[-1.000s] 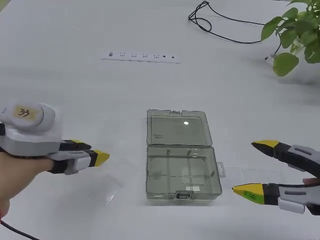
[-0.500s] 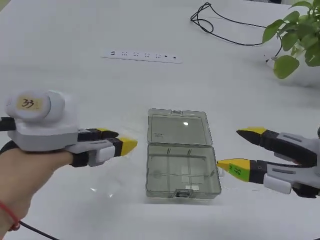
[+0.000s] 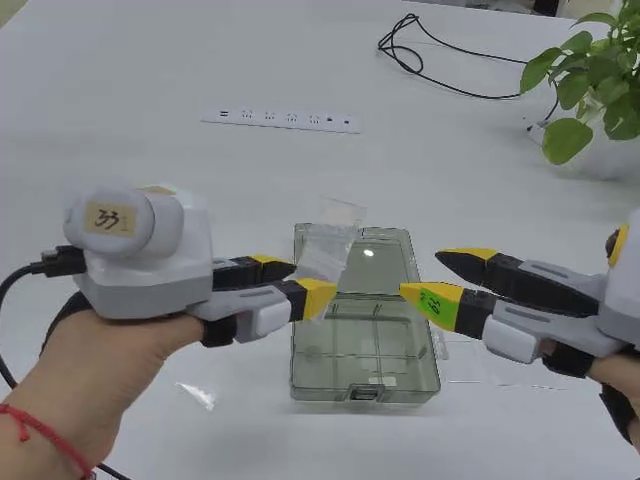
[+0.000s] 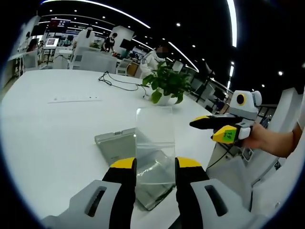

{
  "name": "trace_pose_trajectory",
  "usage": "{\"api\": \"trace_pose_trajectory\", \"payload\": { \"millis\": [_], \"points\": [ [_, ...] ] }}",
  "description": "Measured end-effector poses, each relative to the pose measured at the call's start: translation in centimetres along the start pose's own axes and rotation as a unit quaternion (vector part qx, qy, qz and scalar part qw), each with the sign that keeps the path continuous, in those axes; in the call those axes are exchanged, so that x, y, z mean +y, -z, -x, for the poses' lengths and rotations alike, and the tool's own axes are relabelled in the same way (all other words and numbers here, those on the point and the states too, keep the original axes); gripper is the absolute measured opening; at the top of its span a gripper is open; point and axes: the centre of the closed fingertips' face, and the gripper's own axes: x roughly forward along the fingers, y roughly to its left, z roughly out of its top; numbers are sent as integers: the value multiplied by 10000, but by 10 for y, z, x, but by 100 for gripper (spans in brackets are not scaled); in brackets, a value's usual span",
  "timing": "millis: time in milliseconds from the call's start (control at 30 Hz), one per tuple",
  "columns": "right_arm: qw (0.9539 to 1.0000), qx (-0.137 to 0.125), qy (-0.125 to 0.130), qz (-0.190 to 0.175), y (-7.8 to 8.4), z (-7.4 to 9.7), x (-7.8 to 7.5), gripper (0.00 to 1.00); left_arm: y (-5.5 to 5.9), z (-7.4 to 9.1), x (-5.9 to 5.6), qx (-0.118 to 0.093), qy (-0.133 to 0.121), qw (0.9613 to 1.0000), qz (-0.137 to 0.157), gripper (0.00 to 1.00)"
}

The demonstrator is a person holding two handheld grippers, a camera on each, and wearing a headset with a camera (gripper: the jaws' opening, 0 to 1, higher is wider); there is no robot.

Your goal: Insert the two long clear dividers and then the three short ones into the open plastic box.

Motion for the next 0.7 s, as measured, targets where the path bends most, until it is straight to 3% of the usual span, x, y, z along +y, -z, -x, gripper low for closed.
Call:
{"api": "trace_pose_trajectory", "payload": {
  "millis": [300,700],
  "points": [
    [9991,-157,127,-381,0,-12,5,29,-5,-10,-20,-28,227,9996,-161,30],
    [9962,-120,197,-834,5,-27,9,19,-5,-12,-28,12,276,9979,-580,30]
  ]
}}
